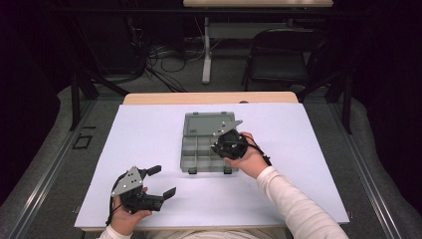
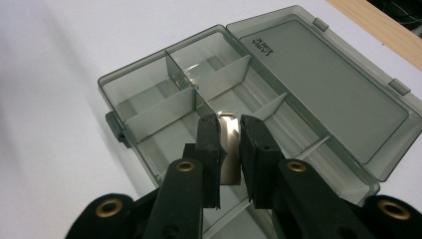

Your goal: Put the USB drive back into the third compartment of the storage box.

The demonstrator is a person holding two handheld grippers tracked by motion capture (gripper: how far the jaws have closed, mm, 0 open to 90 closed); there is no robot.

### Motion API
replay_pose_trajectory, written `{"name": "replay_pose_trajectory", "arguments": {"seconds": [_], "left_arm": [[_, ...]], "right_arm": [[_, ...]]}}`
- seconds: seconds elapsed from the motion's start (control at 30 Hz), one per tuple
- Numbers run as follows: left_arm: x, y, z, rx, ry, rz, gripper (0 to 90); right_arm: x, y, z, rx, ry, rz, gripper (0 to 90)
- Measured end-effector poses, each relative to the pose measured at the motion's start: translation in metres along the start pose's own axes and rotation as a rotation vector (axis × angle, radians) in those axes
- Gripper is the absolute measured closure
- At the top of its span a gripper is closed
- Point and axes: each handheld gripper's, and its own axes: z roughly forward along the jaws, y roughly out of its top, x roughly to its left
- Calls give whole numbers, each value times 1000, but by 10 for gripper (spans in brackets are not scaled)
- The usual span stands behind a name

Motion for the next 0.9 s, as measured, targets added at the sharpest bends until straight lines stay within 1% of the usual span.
{"name": "replay_pose_trajectory", "arguments": {"seconds": [0.33, 0.43, 0.57, 0.6, 0.67, 0.9], "left_arm": [[0, 0, 0, 1, 1, 3, 90], [0, 0, 0, 1, 0, 3, 90], [0, 0, 0, 1, 0, 4, 90], [0, 0, 0, 1, 0, 4, 90], [0, 0, 0, 0, 1, 4, 90], [0, 0, 0, 2, -3, -1, 90]], "right_arm": [[-4, 4, 12, 15, -9, 3, 793], [-5, 3, 16, 20, -14, 13, 793], [-9, 2, 20, 26, -18, 12, 793], [-10, 2, 21, 30, -21, 23, 792], [-11, 2, 22, 30, -22, 26, 793], [-15, 0, 28, 45, -33, 32, 793]]}}
